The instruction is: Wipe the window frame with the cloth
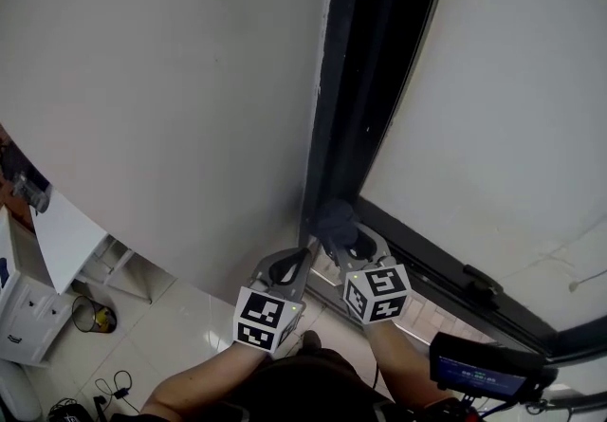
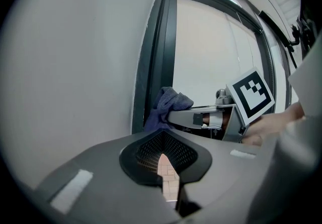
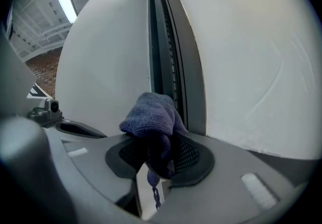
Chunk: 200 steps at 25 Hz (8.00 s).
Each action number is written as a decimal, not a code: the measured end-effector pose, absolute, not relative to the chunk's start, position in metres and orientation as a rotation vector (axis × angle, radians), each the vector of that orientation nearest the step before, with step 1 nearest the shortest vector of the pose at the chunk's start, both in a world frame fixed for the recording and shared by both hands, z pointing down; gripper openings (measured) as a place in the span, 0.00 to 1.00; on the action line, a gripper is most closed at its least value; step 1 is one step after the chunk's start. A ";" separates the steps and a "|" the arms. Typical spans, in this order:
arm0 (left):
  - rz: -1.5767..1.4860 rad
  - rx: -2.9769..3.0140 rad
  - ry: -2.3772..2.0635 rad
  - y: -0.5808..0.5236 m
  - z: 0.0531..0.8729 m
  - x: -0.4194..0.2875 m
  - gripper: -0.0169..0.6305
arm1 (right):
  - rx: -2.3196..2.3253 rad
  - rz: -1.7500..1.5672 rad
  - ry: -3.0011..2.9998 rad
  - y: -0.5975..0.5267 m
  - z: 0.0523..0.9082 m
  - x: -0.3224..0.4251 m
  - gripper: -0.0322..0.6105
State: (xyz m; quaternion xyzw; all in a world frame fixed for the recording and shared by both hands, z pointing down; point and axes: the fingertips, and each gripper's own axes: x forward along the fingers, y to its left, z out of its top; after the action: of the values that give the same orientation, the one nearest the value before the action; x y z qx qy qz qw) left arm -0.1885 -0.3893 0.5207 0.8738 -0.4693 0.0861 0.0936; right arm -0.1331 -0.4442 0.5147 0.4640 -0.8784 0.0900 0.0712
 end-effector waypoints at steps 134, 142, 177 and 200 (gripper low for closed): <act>-0.649 3.040 -1.570 -0.442 -0.051 -0.154 0.02 | 1.583 -0.906 -2.825 -0.442 -0.122 -0.131 0.24; -0.651 3.037 -1.619 -0.438 -0.057 -0.158 0.02 | 1.570 -0.925 -2.852 -0.441 -0.123 -0.130 0.24; -0.816 3.117 -1.388 -0.410 -0.077 -0.157 0.02 | 1.870 -1.206 -2.563 -0.393 -0.177 -0.114 0.24; -0.859 3.199 -1.357 -0.378 -0.098 -0.080 0.02 | 1.929 -1.232 -2.509 -0.338 -0.175 -0.016 0.24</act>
State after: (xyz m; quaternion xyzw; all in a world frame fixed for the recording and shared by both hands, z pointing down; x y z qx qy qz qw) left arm -0.0798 -0.3775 -0.0979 0.8723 -0.3702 -0.2343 -0.2171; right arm -0.0160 -0.3375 -0.1747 0.5635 -0.7327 -0.3599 -0.1269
